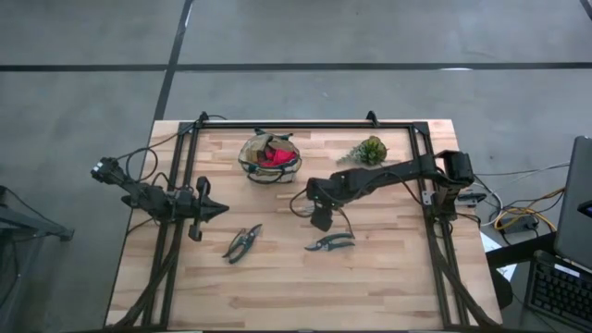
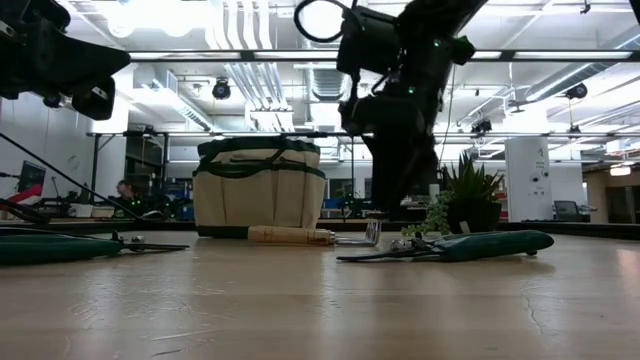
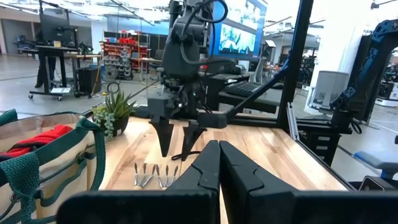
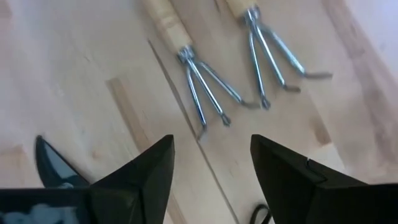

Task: Pick & Place Garden tools in Gardening bag
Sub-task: Put the bottom hand rake into the gardening bag

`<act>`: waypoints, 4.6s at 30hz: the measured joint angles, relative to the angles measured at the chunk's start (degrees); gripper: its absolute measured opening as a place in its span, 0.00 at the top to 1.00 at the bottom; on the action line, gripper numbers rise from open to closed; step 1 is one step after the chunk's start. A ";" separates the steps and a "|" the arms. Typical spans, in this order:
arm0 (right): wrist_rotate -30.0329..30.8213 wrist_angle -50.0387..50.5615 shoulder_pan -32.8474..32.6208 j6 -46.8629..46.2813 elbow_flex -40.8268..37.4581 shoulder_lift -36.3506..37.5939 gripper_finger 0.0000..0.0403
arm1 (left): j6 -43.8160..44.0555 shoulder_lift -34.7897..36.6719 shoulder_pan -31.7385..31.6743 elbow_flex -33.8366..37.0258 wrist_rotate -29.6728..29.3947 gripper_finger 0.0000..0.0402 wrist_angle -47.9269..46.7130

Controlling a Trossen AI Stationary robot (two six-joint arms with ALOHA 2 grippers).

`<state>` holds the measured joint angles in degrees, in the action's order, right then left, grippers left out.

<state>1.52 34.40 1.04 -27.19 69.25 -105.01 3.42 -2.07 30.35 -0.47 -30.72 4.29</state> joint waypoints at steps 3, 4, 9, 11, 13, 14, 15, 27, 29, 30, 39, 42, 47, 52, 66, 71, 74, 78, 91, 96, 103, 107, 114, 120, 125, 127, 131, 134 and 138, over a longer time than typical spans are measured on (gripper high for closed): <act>-0.34 -0.60 0.21 -1.55 -1.19 0.00 0.51 | 0.00 -0.01 0.00 0.00 0.00 0.99 -0.02; -0.81 -1.16 0.25 -2.02 -1.59 0.00 0.51 | 0.00 0.01 0.02 0.00 0.00 0.99 0.00; -2.89 -7.88 0.35 -2.64 -4.06 0.00 0.52 | 0.01 -0.01 0.00 0.01 0.00 0.99 -0.01; -3.00 -8.74 0.45 -2.98 -4.51 0.00 0.51 | 0.01 -0.01 0.00 0.01 0.01 0.99 -0.02; -3.01 -8.69 0.69 -3.72 -4.92 0.00 0.51 | 0.00 0.01 0.02 0.00 0.00 0.99 -0.02; -3.00 -8.69 0.78 -4.16 -5.09 0.00 0.52 | 0.02 -0.01 0.02 0.00 0.00 0.99 -0.02; -3.02 -8.77 0.81 -4.48 -5.36 -0.03 0.52 | 0.01 0.00 0.00 0.01 0.00 0.99 -0.02; -2.93 -11.46 1.44 -5.24 -6.79 -0.09 0.58 | 0.01 0.00 0.00 0.01 0.01 0.99 -0.02; -2.91 -11.50 1.58 -5.24 -6.79 -0.09 0.59 | 0.00 -0.01 0.00 0.00 0.02 0.99 -0.02; -2.95 -11.53 1.66 -5.24 -6.79 -0.09 0.60 | 0.02 -0.01 0.02 0.00 0.00 0.99 -0.02; -2.91 -12.61 1.81 -4.41 -7.47 -0.09 0.71 | 0.01 -0.01 0.00 0.00 0.02 0.99 -0.02; -2.89 -13.49 1.81 -3.88 -7.45 -0.09 0.76 | 0.02 0.01 0.00 0.02 0.00 0.99 -0.02; -2.91 -13.86 1.86 -3.67 -7.49 -0.09 0.84 | 0.02 -0.01 0.00 0.01 0.01 0.99 -0.02; -2.91 -13.84 1.90 -2.32 -7.51 -0.09 0.91 | 0.00 -0.01 0.00 0.02 0.02 0.99 -0.02; -0.40 -13.95 1.99 3.68 -7.54 -0.09 0.98 | 0.00 -0.01 0.00 0.02 0.02 0.99 -0.02; 2.62 -13.84 1.98 5.99 -7.54 -0.09 0.98 | 0.02 -0.01 0.02 0.01 0.00 0.99 -0.02; 4.52 -13.86 1.86 8.07 -7.54 -0.07 0.98 | 0.02 -0.01 0.01 0.02 0.02 0.99 -0.02; 7.34 -13.53 1.42 10.25 -7.33 0.41 0.98 | 0.00 -0.01 0.02 0.02 0.00 0.99 -0.02; 17.10 -5.46 -1.83 16.25 0.01 0.78 0.98 | 0.02 0.00 0.02 0.00 0.01 0.99 -0.02; 19.75 -4.51 -3.73 18.39 1.78 0.81 0.98 | 0.01 -0.01 0.01 0.00 0.00 0.99 -0.02; 23.96 -2.05 -5.83 20.01 4.61 0.81 0.98 | 0.02 0.00 0.01 0.02 0.00 0.99 -0.02; 29.14 1.07 -6.81 20.96 6.64 0.81 0.98 | 0.00 -0.01 0.00 0.02 0.02 0.99 -0.02; 34.75 2.38 -8.30 23.11 9.14 0.81 0.98 | 0.02 -0.01 0.02 0.00 0.00 0.99 -0.02; 41.16 4.79 -8.92 24.80 10.98 0.81 0.98 | 0.02 -0.01 0.00 0.02 0.01 0.99 -0.02; 48.65 5.78 -9.07 25.36 11.85 1.04 0.98 | 0.02 0.00 0.01 0.01 0.02 0.99 -0.02; 50.74 5.71 -9.04 25.83 12.17 1.43 0.98 | 0.00 0.01 0.02 0.00 0.00 0.99 -0.02; 56.88 5.81 -9.03 28.44 12.98 1.88 0.98 | 0.02 0.00 0.01 0.02 0.00 0.99 -0.02; 58.76 5.69 -9.02 30.72 13.86 2.25 0.98 | 0.01 0.01 0.01 0.00 0.00 0.99 -0.02; 62.73 5.63 -8.92 32.45 14.43 2.53 0.98 | 0.00 0.01 0.00 0.00 0.00 0.99 -0.02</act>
<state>64.25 40.03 -7.88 5.26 83.68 -102.48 3.43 -2.07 30.35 -0.47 -30.72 4.27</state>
